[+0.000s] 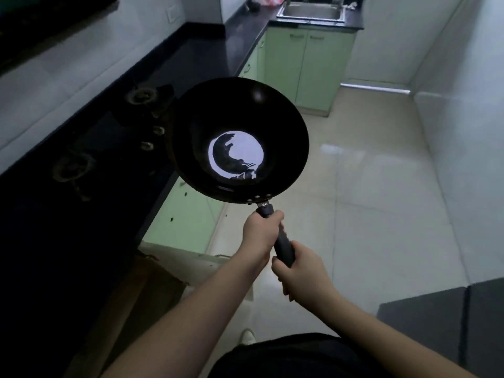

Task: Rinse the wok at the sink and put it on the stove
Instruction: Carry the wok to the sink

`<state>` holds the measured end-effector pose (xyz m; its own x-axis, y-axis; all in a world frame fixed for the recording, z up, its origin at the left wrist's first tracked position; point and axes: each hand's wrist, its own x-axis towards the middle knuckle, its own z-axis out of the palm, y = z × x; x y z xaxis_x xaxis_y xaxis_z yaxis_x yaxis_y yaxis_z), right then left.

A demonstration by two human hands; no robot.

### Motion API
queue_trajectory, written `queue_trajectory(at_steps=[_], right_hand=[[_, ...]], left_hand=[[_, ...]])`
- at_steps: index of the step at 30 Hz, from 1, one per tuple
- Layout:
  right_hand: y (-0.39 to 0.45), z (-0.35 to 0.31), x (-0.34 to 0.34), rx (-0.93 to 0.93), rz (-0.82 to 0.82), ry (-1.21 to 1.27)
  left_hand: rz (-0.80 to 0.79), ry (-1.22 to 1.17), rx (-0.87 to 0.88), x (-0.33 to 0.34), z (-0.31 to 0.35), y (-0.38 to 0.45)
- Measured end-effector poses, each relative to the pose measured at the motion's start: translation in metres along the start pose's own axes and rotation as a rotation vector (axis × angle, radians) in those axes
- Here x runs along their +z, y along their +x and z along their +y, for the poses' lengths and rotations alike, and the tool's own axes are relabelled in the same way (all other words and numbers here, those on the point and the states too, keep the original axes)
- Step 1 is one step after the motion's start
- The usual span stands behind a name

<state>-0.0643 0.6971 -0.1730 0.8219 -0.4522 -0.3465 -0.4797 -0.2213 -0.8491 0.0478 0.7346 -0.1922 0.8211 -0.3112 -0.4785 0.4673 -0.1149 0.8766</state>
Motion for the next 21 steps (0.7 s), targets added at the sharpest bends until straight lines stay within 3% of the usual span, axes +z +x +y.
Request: queue_trajectory(at_steps=[14,21], right_hand=[[0.076,0.038,-0.107,0.171,0.328,0.181],[0.139,0.059,-0.198,0.183,0.362,0.267]], left_hand=[[-0.334,0.285,-0.015,0.164,0.020,0.073],[-0.333,0.381,-0.005,0.274,0.038,0.120]])
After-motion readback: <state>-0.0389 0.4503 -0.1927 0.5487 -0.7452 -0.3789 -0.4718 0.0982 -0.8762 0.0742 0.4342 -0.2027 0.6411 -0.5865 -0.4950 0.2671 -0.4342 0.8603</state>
